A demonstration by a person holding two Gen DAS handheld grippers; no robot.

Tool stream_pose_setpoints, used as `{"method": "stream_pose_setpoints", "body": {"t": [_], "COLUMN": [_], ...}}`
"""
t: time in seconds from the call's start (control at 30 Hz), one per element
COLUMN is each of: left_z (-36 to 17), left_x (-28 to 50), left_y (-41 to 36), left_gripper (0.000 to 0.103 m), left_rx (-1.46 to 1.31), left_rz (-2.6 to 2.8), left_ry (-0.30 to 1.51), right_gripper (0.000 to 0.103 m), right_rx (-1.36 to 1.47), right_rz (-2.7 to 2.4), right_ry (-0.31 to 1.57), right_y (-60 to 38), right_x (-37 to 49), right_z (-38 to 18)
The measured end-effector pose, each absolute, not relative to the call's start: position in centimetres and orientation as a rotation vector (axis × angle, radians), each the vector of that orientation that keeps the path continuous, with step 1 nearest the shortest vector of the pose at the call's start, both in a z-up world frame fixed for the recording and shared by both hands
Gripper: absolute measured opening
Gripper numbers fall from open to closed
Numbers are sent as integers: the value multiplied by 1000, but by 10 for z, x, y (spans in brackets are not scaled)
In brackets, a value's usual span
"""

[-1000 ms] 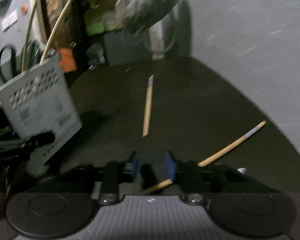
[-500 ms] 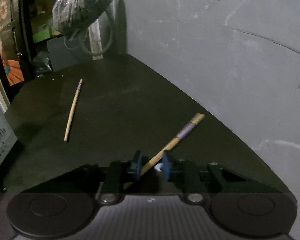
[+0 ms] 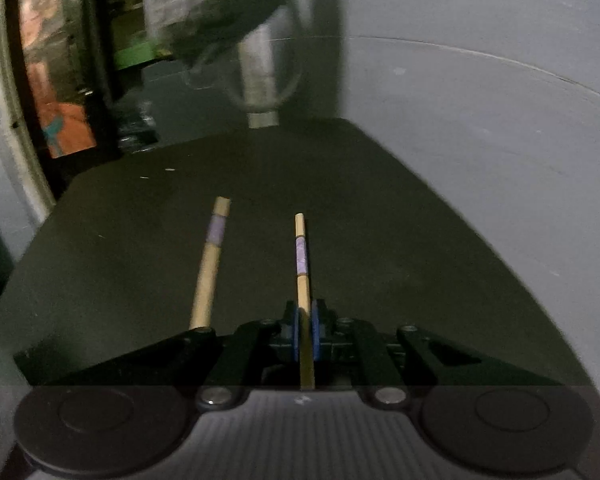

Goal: Organize utensils
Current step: 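Gather the second chopstick alongside and close the right tool on both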

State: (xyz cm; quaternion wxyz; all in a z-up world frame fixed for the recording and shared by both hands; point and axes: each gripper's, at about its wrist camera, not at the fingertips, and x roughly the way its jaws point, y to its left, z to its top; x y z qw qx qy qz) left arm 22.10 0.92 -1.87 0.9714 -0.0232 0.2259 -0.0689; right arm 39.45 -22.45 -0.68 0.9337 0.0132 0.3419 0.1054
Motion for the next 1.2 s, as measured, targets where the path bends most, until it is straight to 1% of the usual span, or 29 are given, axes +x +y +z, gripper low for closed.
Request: {"method": "stream_pose_setpoints", "body": {"t": [0.13, 0.3, 0.43, 0.47, 0.5, 0.53, 0.57, 0.6, 0.63, 0.67, 0.7, 0.8, 0.93, 0.97, 1.0, 1.03, 1.07, 1.1, 1.2], "left_z": [-19, -19, -19, -19, -20, -20, -20, -20, -20, -20, -20, -20, -19, -19, -19, -19, -19, -19, -19], "left_x": [221, 221, 222, 221, 221, 221, 221, 221, 221, 221, 221, 221, 222, 222, 222, 222, 221, 221, 221], "left_y": [9, 10, 10, 10, 10, 10, 10, 10, 10, 10, 10, 9, 9, 9, 9, 9, 8, 8, 8], "left_gripper": [76, 76, 76, 76, 76, 76, 76, 76, 76, 76, 76, 76, 76, 76, 76, 76, 76, 76, 76], "left_rx": [-49, -52, -50, -50, -50, -50, -50, -50, -49, -48, -48, -47, -44, -43, -44, -45, -44, -44, -47], "left_rz": [-142, -143, -143, -143, -143, -143, -143, -143, -142, -142, -141, -141, -140, -139, -139, -139, -139, -139, -139], "left_ry": [456, 454, 454, 454, 454, 454, 454, 454, 455, 455, 455, 456, 457, 457, 457, 458, 458, 458, 459], "right_gripper": [7, 8, 11, 15, 26, 32, 43, 49, 52, 60, 65, 68, 67, 62, 49, 44, 28, 16, 15], "right_rx": [-13, -22, 64, 89, 109, 129, 148, 165, 184, 197, 204, 148, -41, -91, -94, -85, -97, -100, -116], "right_rz": [258, 277, 287, 285, 283, 282, 286, 295, 310, 322, 329, 333, 312, 301, 314, 314, 308, 320, 339], "right_ry": [687, 691, 704, 703, 701, 700, 701, 704, 710, 714, 717, 718, 716, 710, 705, 710, 715, 720, 734], "right_y": [-198, -187, -198, -200, -203, -205, -207, -208, -208, -209, -208, -199, -179, -173, -171, -171, -170, -169, -173], "right_x": [417, 421, 422, 423, 423, 423, 423, 424, 424, 425, 426, 425, 418, 413, 410, 407, 404, 402, 387], "right_z": [-7, -7, -6, -7, -7, -7, -7, -7, -7, -7, -8, -7, -8, -9, -9, -8, -7, -7, -5]}}
